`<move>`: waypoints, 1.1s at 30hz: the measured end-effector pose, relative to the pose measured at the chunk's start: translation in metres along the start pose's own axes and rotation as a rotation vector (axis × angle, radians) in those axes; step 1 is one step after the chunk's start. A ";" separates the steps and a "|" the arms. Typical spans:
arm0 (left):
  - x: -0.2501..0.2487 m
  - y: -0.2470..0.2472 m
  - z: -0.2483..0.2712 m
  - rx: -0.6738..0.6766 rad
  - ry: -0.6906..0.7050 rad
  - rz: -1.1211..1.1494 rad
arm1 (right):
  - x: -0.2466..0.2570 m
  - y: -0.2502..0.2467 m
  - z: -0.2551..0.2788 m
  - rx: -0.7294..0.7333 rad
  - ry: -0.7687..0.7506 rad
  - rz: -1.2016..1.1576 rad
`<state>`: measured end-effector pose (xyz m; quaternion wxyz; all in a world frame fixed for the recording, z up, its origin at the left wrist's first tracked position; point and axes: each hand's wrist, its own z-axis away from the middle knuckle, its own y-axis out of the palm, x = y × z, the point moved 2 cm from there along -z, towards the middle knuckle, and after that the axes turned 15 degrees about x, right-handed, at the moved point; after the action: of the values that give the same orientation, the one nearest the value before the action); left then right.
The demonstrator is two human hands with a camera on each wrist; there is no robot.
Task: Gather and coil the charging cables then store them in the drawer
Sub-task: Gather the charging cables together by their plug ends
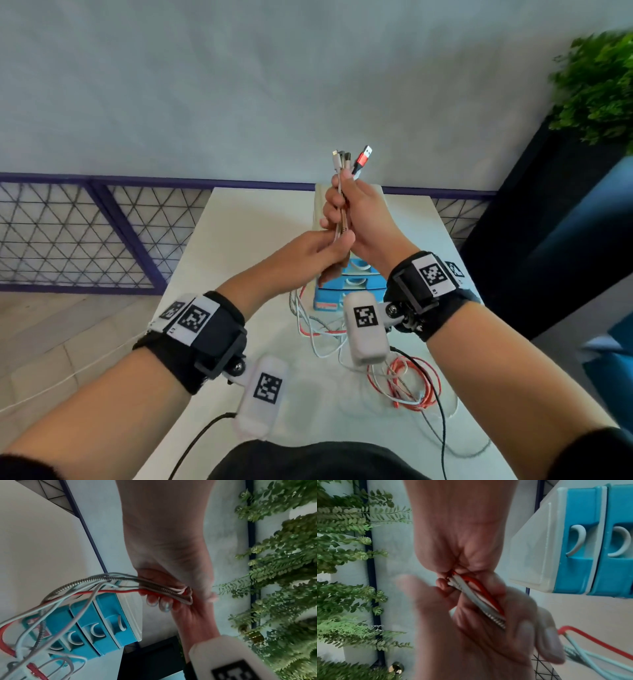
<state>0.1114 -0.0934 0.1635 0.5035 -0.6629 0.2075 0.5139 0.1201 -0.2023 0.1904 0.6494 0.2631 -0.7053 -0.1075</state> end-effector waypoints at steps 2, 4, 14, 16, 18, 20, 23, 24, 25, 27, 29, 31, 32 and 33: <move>0.010 -0.003 -0.001 -0.019 -0.032 -0.065 | -0.005 -0.001 0.002 0.000 0.012 -0.018; 0.019 0.000 -0.002 -0.039 -0.069 -0.199 | -0.008 -0.002 0.004 -0.009 0.034 -0.004; 0.072 -0.012 0.018 0.049 -0.157 0.027 | 0.006 -0.024 0.009 -0.114 -0.010 -0.011; 0.086 -0.021 0.027 0.096 -0.175 0.426 | 0.013 -0.032 0.011 -0.121 -0.013 -0.036; 0.089 -0.027 0.032 0.132 -0.138 0.763 | 0.016 -0.034 0.010 -0.117 -0.013 -0.037; 0.086 -0.027 0.035 0.136 -0.135 0.858 | 0.017 -0.030 0.007 -0.104 -0.008 -0.022; 0.082 -0.024 0.037 0.118 -0.267 0.682 | 0.016 -0.026 0.005 -0.095 0.004 0.025; 0.084 -0.023 0.042 0.096 -0.316 0.548 | 0.014 -0.023 0.007 -0.087 0.008 0.049; 0.087 -0.024 0.043 0.108 -0.375 0.365 | 0.015 -0.025 0.007 -0.097 0.003 0.057; 0.098 -0.023 0.052 0.180 -0.474 0.023 | 0.015 -0.029 0.009 -0.116 -0.014 0.049; 0.114 -0.019 0.058 0.235 -0.542 -0.105 | 0.020 -0.036 0.011 -0.141 -0.022 0.051; 0.128 -0.015 0.064 0.276 -0.594 -0.196 | 0.022 -0.040 0.012 -0.152 -0.007 0.075; 0.136 -0.015 0.066 0.293 -0.634 -0.274 | 0.022 -0.041 0.013 -0.154 0.005 0.087; 0.143 -0.017 0.068 0.301 -0.693 -0.377 | 0.021 -0.041 0.015 -0.155 0.023 0.102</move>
<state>0.1477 0.0079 0.0461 0.7200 -0.3963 -0.0264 0.5691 0.1145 -0.2500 0.1860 0.6805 0.1771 -0.7000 -0.1252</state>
